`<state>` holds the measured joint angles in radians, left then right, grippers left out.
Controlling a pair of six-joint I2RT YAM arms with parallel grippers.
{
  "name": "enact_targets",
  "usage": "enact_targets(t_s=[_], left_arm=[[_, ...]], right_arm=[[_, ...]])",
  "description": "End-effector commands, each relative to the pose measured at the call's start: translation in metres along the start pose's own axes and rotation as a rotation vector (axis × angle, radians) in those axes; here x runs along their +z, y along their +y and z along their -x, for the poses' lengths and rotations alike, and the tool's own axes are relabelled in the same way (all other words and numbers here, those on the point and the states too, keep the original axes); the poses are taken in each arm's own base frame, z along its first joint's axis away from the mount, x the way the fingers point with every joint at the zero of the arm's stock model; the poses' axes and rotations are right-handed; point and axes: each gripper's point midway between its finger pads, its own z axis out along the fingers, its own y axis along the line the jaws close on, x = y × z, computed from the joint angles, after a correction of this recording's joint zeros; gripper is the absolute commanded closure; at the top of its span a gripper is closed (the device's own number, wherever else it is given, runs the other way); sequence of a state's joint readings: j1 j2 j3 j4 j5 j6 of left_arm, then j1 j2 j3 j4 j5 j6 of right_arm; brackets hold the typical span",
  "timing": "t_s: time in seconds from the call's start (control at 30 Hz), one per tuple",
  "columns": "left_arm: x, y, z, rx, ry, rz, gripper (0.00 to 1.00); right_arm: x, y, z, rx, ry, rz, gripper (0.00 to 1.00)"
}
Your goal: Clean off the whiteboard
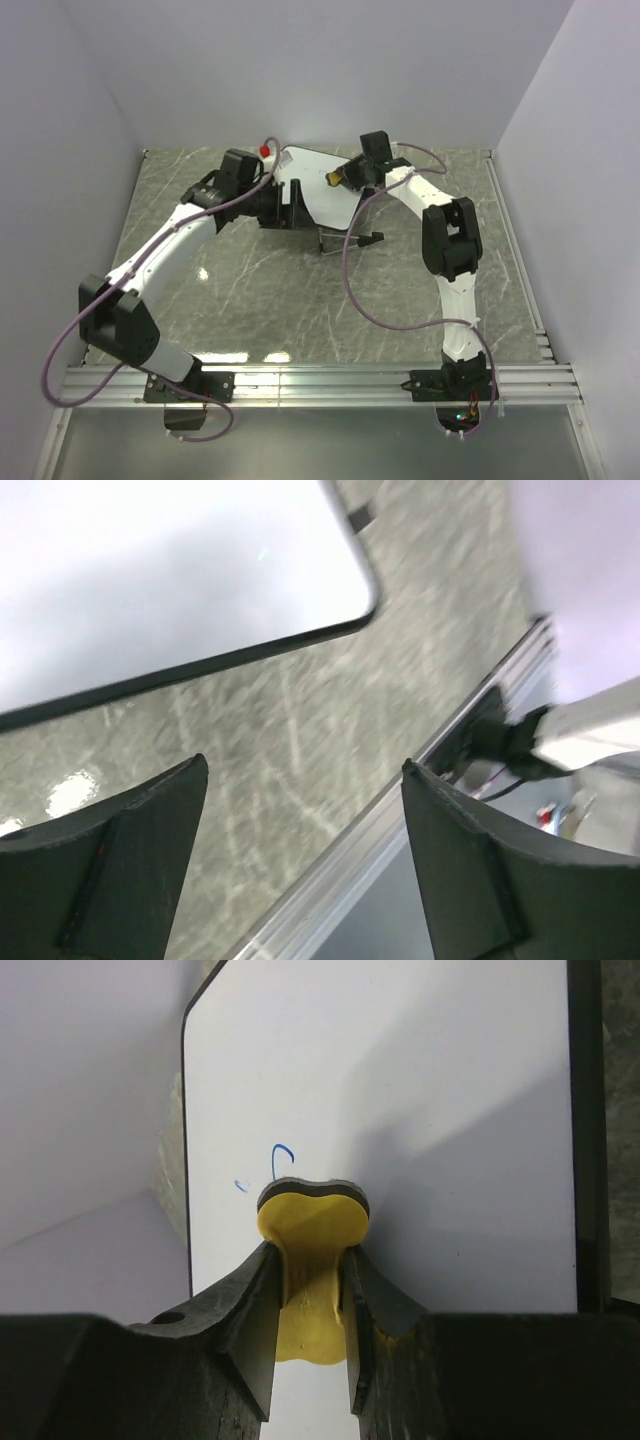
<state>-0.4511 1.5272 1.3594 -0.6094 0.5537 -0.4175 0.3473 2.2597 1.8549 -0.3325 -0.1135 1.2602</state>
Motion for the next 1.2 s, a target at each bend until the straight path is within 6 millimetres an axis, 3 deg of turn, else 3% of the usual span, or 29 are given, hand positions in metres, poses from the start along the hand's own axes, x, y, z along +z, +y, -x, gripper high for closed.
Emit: enact_targets(t_s=[0.0,0.07,0.17,0.33,0.5,0.7,0.87,0.9,1.0,1.17], left_arm=[[-0.031,-0.024,0.028,0.004,-0.145,-0.051,0.14],[-0.039,-0.016,0.038,-0.026,-0.176,-0.026,0.14],[-0.058,0.017,0.058,-0.109,-0.274,0.084,0.13],[-0.069,0.071,0.051,-0.249,-0.318,0.267,0.12],[-0.055,0.097,0.028,-0.374,-0.267,0.345,0.13],[-0.053,0.117,0.029,-0.497,-0.356,0.431,0.12],[-0.041,0.131,0.043,-0.586,-0.437,0.446,0.12],[-0.04,0.129,0.055,-0.596,-0.484,0.416,0.12],[-0.033,0.133,0.068,-0.623,-0.505,0.417,0.12],[0.004,0.149,0.076,-0.665,-0.453,0.453,0.12]], right_arm=[[-0.009,-0.129,-0.075,-0.126,0.239,-0.412,1.0],[-0.014,-0.133,-0.074,-0.151,0.243,-0.416,1.0],[-0.018,-0.146,-0.075,-0.144,0.262,-0.435,1.0],[-0.024,-0.153,-0.079,-0.165,0.289,-0.426,1.0],[-0.024,-0.147,-0.081,-0.178,0.31,-0.407,1.0],[-0.026,-0.143,-0.08,-0.202,0.324,-0.396,1.0],[-0.03,-0.144,-0.082,-0.222,0.342,-0.391,1.0],[-0.031,-0.144,-0.083,-0.225,0.347,-0.387,1.0],[-0.033,-0.146,-0.086,-0.218,0.357,-0.379,1.0],[-0.036,-0.155,-0.093,-0.191,0.38,-0.369,1.0]])
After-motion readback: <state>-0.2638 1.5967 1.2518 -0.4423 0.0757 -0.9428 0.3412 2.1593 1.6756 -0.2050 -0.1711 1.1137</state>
